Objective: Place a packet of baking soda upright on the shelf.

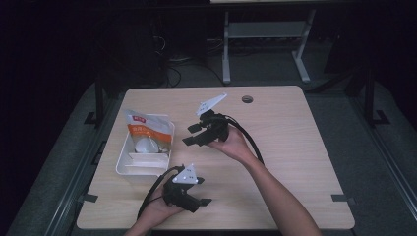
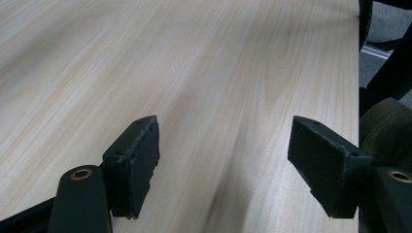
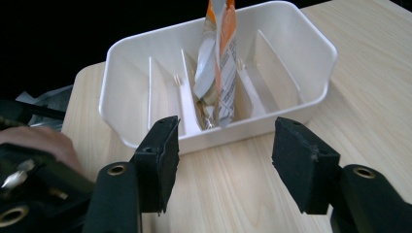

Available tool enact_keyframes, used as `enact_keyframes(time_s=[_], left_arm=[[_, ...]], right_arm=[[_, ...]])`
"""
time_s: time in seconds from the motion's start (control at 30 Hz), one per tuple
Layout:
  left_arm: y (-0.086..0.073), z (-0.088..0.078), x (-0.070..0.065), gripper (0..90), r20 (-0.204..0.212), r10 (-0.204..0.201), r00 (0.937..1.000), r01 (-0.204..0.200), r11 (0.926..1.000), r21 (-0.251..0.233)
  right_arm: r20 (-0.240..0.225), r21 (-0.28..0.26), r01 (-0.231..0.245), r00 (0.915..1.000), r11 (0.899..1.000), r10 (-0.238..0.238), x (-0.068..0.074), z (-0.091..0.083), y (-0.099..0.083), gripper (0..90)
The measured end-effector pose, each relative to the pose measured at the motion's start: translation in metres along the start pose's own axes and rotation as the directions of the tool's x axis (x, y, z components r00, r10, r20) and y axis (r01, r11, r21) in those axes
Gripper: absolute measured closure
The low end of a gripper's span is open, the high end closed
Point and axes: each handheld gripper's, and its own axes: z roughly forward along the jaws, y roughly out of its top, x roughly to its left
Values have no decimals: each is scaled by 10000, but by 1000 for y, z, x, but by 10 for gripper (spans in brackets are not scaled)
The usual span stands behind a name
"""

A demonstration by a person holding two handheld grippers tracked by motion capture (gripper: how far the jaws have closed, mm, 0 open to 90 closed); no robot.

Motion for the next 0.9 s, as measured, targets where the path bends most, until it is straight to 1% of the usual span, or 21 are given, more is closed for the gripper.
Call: enact_keyframes(time_s=[0.17, 0.23, 0.27, 0.33, 0.37, 0.4, 0.47, 0.83, 0.9], left_arm=[[0, 0, 0, 262, -16, -14, 10000, 14, 10000, 8], [0, 0, 0, 262, -26, -15, 10000, 15, 10000, 7], [0, 0, 1, 262, -40, -8, 10000, 8, 10000, 15], [0, 0, 1, 262, -39, -23, 10000, 23, 10000, 2], [0, 0, 1, 262, -39, -23, 10000, 23, 10000, 2], [0, 0, 1, 262, -37, -23, 10000, 23, 10000, -5], [0, 0, 1, 262, -43, -42, 10000, 42, 10000, -21], [0, 0, 1, 261, -52, -85, 10000, 85, 9999, -67], [1, 0, 1, 261, -69, -77, 9999, 77, 10000, -58]], right_arm=[[60, -12, -193, 9998, 9998, 193, -2, -14, -9, 401], [47, 45, -246, 9997, 9997, 246, -3, -16, -11, 394], [40, 48, -350, 9994, 9994, 350, -5, -21, -14, 392], [101, -15, -396, 9992, 9992, 396, -5, -25, -16, 389], [101, -15, -396, 9992, 9992, 396, -5, -25, -16, 389], [110, -61, -470, 9988, 9989, 471, -5, -28, -18, 387], [187, -57, -473, 9987, 9989, 474, -6, -33, -21, 383], [206, -94, -745, 9970, 9972, 747, -8, -49, -35, 363], [267, -128, -800, 9964, 9967, 803, -8, -53, -38, 363]])
